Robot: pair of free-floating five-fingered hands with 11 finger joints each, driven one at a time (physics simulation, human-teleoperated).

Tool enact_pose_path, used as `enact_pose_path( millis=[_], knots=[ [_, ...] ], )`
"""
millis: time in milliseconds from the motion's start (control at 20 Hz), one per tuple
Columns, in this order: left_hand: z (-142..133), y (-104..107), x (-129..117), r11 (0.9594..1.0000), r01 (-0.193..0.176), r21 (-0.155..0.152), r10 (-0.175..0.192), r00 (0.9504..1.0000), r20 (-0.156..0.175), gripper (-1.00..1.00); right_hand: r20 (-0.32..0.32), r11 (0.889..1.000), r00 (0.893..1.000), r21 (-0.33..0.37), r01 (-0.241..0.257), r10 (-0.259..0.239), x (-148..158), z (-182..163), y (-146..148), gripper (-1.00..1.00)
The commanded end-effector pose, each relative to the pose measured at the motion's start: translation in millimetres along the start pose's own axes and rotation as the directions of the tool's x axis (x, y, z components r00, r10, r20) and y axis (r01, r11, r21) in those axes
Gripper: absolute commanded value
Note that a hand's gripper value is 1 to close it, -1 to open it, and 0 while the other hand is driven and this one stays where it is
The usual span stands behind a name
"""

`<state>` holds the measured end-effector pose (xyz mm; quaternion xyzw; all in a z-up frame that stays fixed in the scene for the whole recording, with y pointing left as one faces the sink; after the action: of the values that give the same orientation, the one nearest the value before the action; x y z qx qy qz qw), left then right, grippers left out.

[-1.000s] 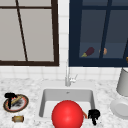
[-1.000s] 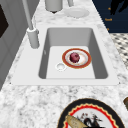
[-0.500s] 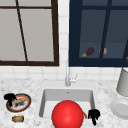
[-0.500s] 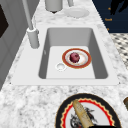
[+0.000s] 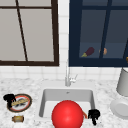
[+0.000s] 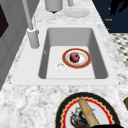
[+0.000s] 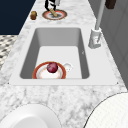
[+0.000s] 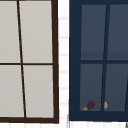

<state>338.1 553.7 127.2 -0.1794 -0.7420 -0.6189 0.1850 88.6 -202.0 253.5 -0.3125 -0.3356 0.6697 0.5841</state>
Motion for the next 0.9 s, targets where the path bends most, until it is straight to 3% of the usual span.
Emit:
enact_pose_path(
  millis=[0,200,400,500,700,850],
  knots=[
    [-8.3,14.0,1.9,0.9994,0.025,-0.025,-0.023,0.9975,0.066,1.0,0.0,1.0,1.0,0.0,0.0,0.0,0.0,0.0,0.0,0.0],
    [-23.3,42.4,17.6,0.9994,-0.018,-0.029,0.02,0.9986,0.049,1.0,0.0,1.0,1.0,0.0,0.0,0.0,0.0,0.0,0.0,0.0],
    [-32.8,66.3,32.5,0.9994,-0.009,-0.032,0.011,0.9981,0.061,1.0,0.0,1.0,1.0,0.0,0.0,0.0,0.0,0.0,0.0,0.0],
    [-37.7,78.5,39.8,0.9998,-0.005,-0.019,0.006,0.9977,0.068,1.0,0.0,1.0,1.0,0.0,0.0,0.0,0.0,0.0,0.0,0.0],
    [-54.9,94.4,45.2,0.9996,-0.015,-0.024,0.017,0.9983,0.055,1.0,0.0,1.0,1.0,0.0,0.0,0.0,0.0,0.0,0.0,0.0],
    [-63.9,105.8,49.7,0.9992,-0.017,-0.035,0.019,0.9978,0.064,1.0,0.0,1.0,1.0,0.0,0.0,0.0,0.0,0.0,0.0,0.0]
  ],
)
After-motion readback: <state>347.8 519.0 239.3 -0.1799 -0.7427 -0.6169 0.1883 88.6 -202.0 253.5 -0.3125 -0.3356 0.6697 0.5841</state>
